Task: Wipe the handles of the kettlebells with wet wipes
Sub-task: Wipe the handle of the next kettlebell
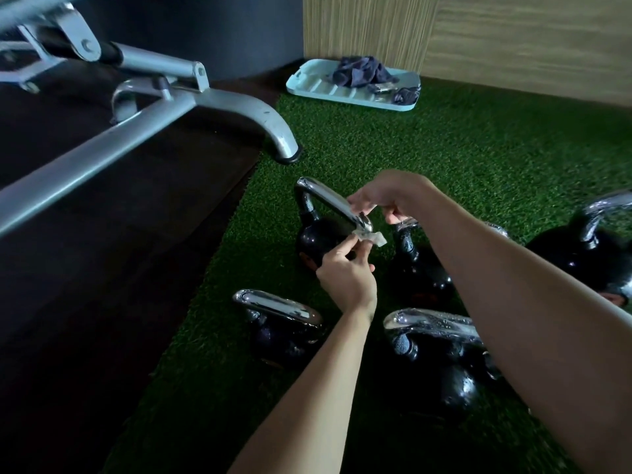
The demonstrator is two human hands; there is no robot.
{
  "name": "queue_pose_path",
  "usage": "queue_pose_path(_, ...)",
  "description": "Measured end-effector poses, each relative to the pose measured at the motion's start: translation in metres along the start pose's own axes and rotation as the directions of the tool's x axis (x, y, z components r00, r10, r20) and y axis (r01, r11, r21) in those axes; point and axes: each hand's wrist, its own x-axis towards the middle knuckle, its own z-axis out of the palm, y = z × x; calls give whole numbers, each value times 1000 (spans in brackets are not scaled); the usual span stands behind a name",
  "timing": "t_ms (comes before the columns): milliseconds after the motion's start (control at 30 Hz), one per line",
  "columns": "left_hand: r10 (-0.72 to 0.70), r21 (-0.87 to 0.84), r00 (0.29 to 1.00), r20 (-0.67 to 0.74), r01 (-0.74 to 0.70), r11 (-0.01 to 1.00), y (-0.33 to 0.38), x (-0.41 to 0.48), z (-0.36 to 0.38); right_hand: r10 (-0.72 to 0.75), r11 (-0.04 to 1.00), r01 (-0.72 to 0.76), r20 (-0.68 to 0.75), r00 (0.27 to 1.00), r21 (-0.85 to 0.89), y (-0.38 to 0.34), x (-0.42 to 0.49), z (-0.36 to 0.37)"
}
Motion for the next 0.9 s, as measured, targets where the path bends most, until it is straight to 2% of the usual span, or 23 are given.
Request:
queue_pose_path(100,-109,6,994,-15,109,994,-4,5,4,-21,999,19,-44,999,-41,-3,-4,1)
queue_pose_path(167,-176,1,984,-36,176,984,-7,9,4,-38,999,38,-45,998,-5,-4,-5,1)
queue_pose_path(300,-184,-13,982,-31,184,983,0,5,1,-53,999,53,-10,999,5,-4,-8,1)
queue_pose_path(467,-79,-50,994,-69,76,996,41,-4,-25,-70,993,79,-102,992,88,7,-11,5)
queue_pose_path(567,24,-13,1000,18,-23,1000,66,7,-47,-178,932,238,-229,957,272,14,-23,8)
queue_pose_path(633,118,29,989,92,-121,992,79,18,-58,-223,881,244,-101,970,406,13,-36,2)
queue_pose_path(700,193,87,968,163,-209,974,85,31,-65,-271,863,214,64,960,458,12,-45,-3)
queue_pose_path(733,230,118,954,194,-256,960,86,36,-69,-294,854,214,100,951,474,12,-46,-3)
queue_pose_path(900,335,202,859,387,-433,879,93,58,-87,-281,814,173,114,953,554,18,-40,4)
